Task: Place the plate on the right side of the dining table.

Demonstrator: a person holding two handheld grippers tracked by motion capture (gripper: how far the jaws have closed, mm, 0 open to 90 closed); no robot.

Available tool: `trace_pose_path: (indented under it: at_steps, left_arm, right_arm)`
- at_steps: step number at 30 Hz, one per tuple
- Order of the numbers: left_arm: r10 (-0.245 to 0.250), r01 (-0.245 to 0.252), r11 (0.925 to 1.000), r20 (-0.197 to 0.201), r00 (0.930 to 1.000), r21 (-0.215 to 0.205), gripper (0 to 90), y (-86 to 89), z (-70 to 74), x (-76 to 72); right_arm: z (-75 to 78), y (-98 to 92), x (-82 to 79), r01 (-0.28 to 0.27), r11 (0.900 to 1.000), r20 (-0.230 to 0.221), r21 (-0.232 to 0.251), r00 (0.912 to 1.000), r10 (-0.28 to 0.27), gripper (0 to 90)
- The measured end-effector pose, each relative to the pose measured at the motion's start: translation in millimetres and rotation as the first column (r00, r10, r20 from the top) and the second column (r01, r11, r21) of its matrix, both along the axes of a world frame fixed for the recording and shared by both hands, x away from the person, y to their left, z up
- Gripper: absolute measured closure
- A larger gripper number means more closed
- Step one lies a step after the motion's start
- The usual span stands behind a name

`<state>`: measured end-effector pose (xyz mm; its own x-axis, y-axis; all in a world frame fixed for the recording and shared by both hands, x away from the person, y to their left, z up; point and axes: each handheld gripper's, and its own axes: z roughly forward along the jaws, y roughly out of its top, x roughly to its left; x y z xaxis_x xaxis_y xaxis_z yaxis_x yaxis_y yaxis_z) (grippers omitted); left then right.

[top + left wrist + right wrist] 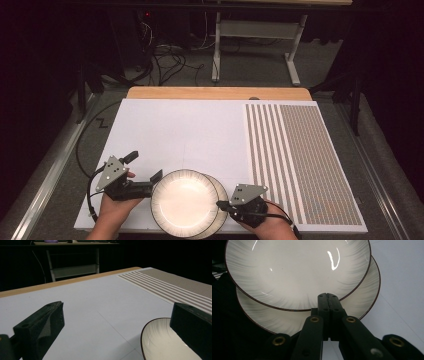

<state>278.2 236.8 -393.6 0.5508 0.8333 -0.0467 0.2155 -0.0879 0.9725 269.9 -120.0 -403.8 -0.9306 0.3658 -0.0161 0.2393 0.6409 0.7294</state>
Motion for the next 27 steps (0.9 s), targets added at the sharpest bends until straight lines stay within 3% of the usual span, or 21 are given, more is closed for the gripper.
trace_pose_path:
  at_steps: [27]
  left_arm:
    - [0.000, 0.000, 1.0000, -0.001, 1.0000, -0.002, 0.1, 0.6, 0.2, 0.1]
  right_arm:
    - [0.2, 0.3, 2.0, 0.002, 1.000, -0.002, 0.004, 1.0000, -0.002, 90.0]
